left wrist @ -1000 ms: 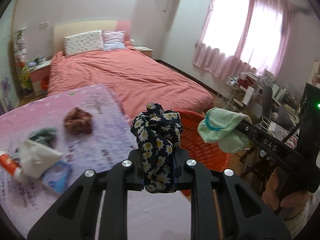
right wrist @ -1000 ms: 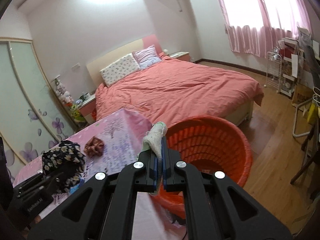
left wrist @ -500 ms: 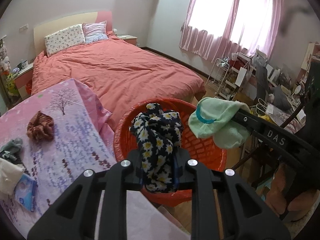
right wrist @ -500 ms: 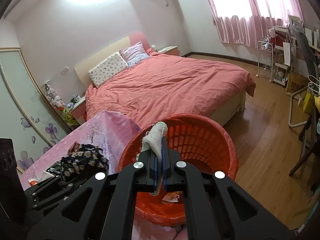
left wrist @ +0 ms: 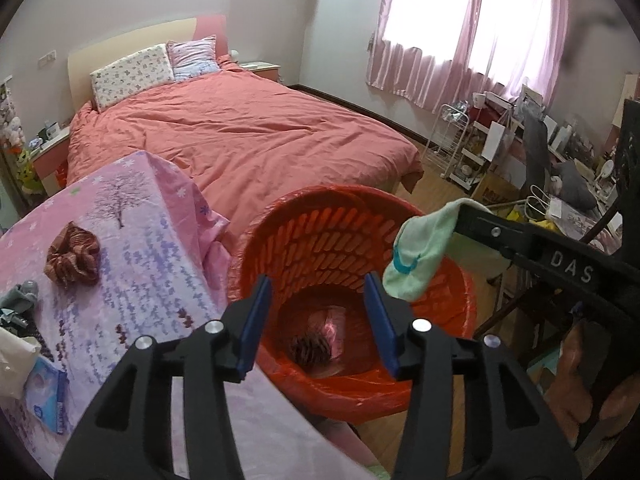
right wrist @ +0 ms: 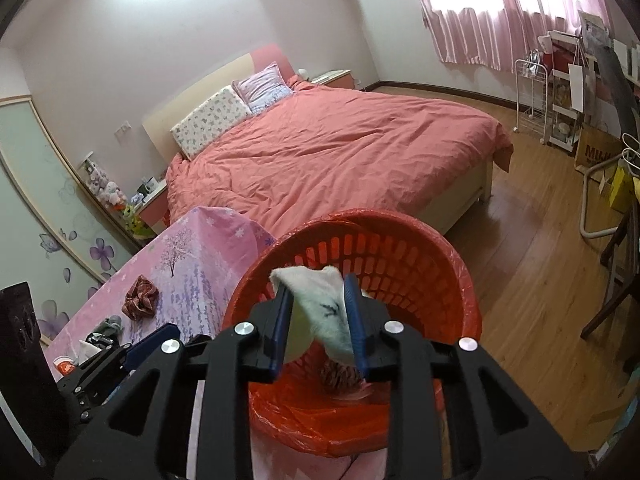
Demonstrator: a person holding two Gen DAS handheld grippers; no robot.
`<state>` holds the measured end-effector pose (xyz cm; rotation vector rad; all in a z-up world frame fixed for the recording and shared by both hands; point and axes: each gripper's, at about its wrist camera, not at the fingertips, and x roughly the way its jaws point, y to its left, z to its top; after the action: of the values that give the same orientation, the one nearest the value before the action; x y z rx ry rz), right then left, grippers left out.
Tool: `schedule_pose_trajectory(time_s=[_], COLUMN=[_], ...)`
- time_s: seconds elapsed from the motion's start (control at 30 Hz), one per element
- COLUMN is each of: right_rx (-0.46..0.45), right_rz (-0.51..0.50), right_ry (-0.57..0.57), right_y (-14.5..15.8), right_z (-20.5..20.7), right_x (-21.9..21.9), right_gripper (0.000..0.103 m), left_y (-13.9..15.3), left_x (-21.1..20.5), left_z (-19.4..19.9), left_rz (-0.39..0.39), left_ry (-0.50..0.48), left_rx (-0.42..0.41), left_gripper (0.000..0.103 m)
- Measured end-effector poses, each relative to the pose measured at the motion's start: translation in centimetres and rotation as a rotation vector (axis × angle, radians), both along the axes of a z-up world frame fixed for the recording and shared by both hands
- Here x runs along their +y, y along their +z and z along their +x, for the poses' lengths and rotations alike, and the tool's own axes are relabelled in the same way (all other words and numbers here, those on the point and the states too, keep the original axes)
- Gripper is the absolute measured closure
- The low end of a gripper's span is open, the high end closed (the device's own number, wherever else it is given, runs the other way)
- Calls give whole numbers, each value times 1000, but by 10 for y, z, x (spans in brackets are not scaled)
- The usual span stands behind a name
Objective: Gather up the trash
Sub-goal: 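Carry both cloths over the orange basket and open both tools, then grasp the red paper cup with the left tool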
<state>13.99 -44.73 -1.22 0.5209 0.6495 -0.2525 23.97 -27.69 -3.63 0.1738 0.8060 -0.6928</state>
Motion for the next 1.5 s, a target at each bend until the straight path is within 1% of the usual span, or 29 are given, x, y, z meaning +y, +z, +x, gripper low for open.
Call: schedule_pose_trajectory(time_s=[0.17,0.2,0.23,0.3,0.4,0.5,0.53,0.57,0.63,0.77,0.8,0.83,0.9,0.93,1.0,1.1,1.17,1.27,1.33,1.37,1.4,1.43,1.47,1.5], right_rx=[-6,-1,23,16,-2,-8,-10,-13,-20,-20,-18,-15,-6,1,14,41,54,75,80,81,81,80,80,80], right_rz=[-39,-67,-97,-87,-90,-96,-97,-96,-95,-97,-99,-103,-113,-120,-131,-145,-150,-152,-144,-141,-138,-137,-137,-138], right_ry=[0,-10,-15,4,0,15,21,29,39,77,86,99,125,141,174,230,256,286,298,304,310,316,325,334], right_y=[8,8,8,8,13,17,17,17,17,12,10,7,3,-1,-6,-17,-21,-27,-28,-29,-29,-29,-29,-30], right_z=[0,2,5,4,0,0,0,0,0,-1,-1,0,1,3,6,12,15,18,19,21,22,22,24,26], right_x=[6,8,11,14,18,26,29,32,41,64,69,77,94,103,121,148,161,177,183,187,192,195,200,205], right_gripper=[76,76,76,76,76,76,76,76,76,76,76,76,76,76,76,76,76,76,76,76,76,76,76,76], left_y=[4,5,6,9,14,19,21,23,25,26,24,23,18,13,2,-9,-12,-13,-17,-23,-26,-27,-28,-29], left_x=[16,19,22,28,41,66,74,88,114,181,207,224,261,282,315,342,350,355,356,357,361,365,371,375], left_z=[4,4,4,3,1,-3,-4,-6,-10,-12,-12,-10,-4,2,15,32,40,50,58,60,61,59,58,55], left_rz=[-11,-12,-13,-23,-24,-31,-28,-26,-28,8,24,29,38,41,24,2,-24,-28,-14,-12,-25,-57,-89,-102], left_ry=[36,43,50,57,77,123,141,171,225,378,448,492,597,658,742,804,816,825,830,830,825,813,802,795], left_rx=[1,0,1,-2,-18,-29,-38,-51,-73,-120,-131,-133,-122,-101,-54,-5,9,13,26,34,47,53,63,70], left_gripper=[54,54,54,54,54,54,52,50,44,36,32,28,26,26,26,26,26,29,37,38,41,44,45,47])
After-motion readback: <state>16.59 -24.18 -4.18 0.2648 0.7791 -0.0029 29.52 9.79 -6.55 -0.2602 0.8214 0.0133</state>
